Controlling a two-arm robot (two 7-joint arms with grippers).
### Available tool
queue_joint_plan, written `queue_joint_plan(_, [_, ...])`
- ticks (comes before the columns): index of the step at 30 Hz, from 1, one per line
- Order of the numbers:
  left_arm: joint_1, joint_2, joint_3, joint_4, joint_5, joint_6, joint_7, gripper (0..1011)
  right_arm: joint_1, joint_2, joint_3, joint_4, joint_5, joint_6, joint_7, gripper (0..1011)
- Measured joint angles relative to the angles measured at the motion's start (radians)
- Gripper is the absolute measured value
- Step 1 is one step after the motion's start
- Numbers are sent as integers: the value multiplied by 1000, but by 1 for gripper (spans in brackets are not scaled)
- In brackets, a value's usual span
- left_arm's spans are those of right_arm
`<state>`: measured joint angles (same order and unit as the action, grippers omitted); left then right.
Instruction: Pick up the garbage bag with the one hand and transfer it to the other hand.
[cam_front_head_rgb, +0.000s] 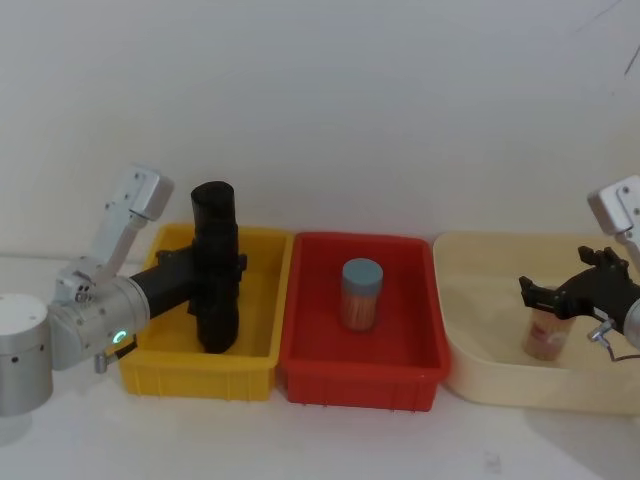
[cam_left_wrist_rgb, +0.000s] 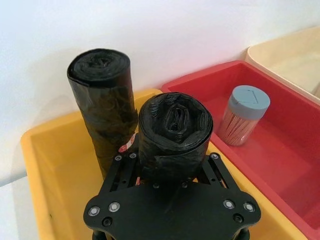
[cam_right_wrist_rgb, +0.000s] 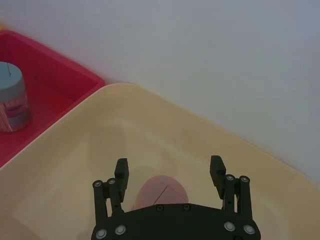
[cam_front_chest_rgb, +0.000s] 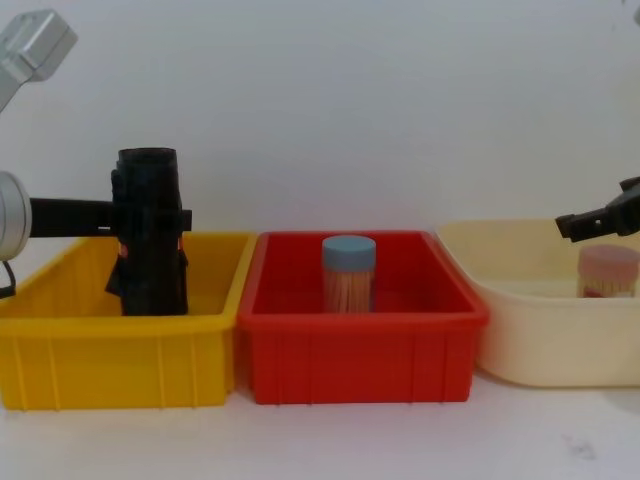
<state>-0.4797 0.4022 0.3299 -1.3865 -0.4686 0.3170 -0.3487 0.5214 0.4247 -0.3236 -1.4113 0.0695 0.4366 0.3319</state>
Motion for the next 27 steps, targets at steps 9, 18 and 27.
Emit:
queue_joint_plan(9, [-19,-4,-4,-28,-7,-9,6,399,0,0,0,0,0,0,0,1000])
queue_joint_plan(18, [-84,-32,-8,-55,-25,-24,7,364,0,0,0,0,0,0,0,1000])
queue_joint_plan(27, [-183,-85,20,-15,-40,-48,-26,364,0,0,0,0,0,0,0,1000])
